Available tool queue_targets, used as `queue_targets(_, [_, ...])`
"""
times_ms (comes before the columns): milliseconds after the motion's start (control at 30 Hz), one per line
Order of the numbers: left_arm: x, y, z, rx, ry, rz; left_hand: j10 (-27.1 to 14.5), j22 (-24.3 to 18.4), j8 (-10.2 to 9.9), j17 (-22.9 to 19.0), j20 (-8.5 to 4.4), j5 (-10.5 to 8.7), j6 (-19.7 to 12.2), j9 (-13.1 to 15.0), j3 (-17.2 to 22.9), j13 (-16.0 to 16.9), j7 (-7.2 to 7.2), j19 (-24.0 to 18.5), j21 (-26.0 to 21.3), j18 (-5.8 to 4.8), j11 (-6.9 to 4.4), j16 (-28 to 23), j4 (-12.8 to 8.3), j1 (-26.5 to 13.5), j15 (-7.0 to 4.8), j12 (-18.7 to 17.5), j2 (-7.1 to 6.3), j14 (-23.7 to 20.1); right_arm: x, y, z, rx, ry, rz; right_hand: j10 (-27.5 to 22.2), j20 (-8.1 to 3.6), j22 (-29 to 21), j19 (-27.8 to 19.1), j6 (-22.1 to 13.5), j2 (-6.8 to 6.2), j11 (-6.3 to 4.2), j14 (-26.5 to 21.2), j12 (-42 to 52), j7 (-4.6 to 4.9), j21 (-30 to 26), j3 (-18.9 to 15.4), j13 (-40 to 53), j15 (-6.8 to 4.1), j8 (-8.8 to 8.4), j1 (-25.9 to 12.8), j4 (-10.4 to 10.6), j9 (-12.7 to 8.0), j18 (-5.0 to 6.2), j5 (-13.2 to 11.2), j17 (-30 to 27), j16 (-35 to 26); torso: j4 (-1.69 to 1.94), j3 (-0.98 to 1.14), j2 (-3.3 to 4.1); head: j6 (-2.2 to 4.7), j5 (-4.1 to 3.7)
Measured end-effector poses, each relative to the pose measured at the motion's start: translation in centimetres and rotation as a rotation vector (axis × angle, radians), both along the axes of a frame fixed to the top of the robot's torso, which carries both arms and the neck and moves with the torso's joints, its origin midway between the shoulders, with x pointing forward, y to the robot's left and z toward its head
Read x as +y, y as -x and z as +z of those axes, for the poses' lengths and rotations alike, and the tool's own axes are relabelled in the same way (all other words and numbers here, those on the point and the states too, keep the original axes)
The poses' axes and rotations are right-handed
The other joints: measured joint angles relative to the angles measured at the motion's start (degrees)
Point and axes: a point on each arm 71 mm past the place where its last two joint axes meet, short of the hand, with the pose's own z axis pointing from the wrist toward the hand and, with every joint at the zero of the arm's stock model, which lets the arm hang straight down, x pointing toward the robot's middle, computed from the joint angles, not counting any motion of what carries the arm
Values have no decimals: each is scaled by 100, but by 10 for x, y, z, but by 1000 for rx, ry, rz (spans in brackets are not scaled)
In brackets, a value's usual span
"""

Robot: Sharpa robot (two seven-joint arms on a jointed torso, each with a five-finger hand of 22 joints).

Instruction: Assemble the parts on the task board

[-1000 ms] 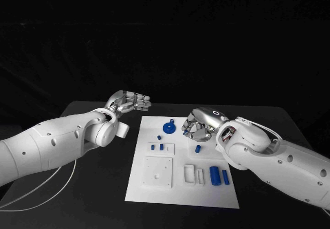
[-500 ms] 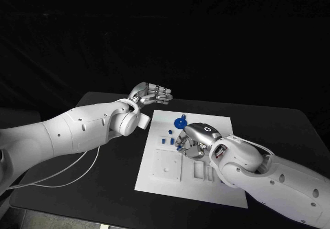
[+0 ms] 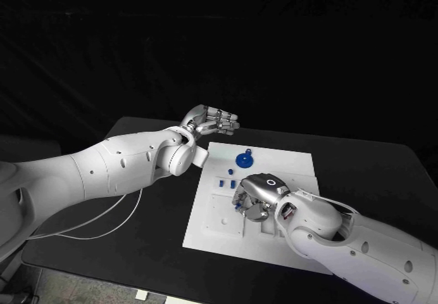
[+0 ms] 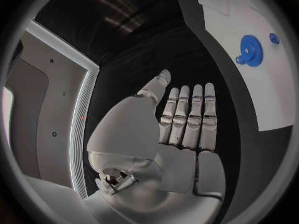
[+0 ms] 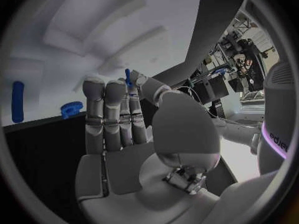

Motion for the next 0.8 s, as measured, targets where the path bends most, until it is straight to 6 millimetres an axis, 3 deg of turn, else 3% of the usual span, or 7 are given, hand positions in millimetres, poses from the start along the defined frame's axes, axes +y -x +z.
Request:
queue_targets(367, [-1, 0, 0, 2, 1, -2, 0, -1, 0, 0, 0, 0, 0, 0, 0, 0, 0, 0, 0, 0, 0, 0, 0, 6, 0, 0, 6, 0, 0, 3, -5, -5, 29, 9, -7, 0, 0, 0, -18, 0, -7, 0, 2, -2, 0, -17, -8, 2, 0, 0, -17, 2, -19, 24, -1, 0, -10, 7, 0, -50, 49])
queue_targets(800, [-1, 0, 0, 4, 2, -2, -21, -37, 0, 0, 0, 0, 0, 0, -22, 0, 0, 0, 24, 0, 21, 0, 22, 6, 0, 0, 6, 0, 0, 3, -6, -9, 38, 12, -1, 1, 0, 0, -19, -1, -15, 3, -4, -1, 0, -17, -5, 17, -1, -1, -17, 1, -32, 24, -2, 0, -14, 7, 0, -57, 53])
